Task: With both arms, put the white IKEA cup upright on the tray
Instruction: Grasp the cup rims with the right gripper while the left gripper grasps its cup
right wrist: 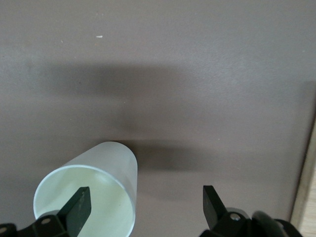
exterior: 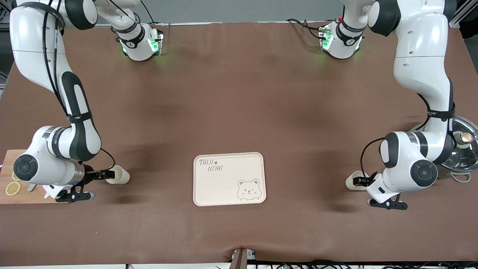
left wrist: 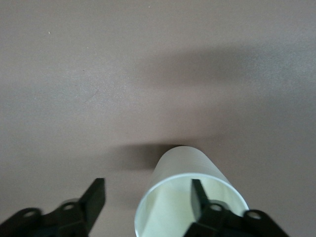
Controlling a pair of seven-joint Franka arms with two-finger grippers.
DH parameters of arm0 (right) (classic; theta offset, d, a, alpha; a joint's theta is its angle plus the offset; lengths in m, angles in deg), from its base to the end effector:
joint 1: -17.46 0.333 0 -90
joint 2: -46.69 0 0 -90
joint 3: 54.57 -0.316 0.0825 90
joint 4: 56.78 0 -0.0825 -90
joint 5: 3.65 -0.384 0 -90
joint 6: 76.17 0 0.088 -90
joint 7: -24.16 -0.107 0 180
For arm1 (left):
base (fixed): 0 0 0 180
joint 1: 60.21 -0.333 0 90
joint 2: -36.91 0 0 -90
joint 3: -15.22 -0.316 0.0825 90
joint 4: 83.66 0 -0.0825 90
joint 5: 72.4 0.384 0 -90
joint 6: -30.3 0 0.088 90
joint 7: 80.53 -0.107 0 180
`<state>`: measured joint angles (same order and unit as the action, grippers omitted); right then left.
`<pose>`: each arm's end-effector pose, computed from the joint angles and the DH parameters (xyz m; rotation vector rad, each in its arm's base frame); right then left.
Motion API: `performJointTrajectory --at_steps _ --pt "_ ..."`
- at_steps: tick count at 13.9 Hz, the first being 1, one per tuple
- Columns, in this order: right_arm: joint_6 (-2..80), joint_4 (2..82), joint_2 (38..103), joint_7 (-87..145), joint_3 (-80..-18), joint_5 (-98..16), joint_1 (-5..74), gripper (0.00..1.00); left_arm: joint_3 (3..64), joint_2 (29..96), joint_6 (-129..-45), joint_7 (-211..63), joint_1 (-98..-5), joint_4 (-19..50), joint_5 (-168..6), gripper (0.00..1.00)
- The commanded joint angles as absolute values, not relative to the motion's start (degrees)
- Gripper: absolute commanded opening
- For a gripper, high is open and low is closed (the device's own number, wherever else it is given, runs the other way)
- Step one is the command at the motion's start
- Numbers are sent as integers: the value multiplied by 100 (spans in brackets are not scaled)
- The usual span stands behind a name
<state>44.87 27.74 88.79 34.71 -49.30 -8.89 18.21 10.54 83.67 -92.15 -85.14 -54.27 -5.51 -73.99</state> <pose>0.7068 -0.0408 0.2358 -3.1106 -0.1169 0.1420 0.7318 -0.0298 0.2279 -3.1004 0.1730 0.0643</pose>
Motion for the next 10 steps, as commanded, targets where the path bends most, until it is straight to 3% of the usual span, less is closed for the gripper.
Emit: performJointTrajectory --at_steps 1,3,6,7,10 --pt "4556 2716 9001 3541 -4930 -954 1861 100 1047 8340 -9275 -8484 -5414 -526 -7504 37" --pt "4564 2716 9010 3541 -4930 -954 1904 100 1047 8332 -9275 -8484 -5414 -526 -7513 19" --pt "4556 2716 9019 3541 -4930 -954 1931 100 1047 8288 -9275 -8388 -5371 -526 -7513 8" --pt "4556 2716 9019 3533 -4930 -954 1931 89 1038 8279 -9275 -8248 -5283 -535 -7504 0" --pt "4547 2707 9019 3533 -4930 -954 1949 61 1038 8174 -9275 -7826 -5195 -588 -7469 0"
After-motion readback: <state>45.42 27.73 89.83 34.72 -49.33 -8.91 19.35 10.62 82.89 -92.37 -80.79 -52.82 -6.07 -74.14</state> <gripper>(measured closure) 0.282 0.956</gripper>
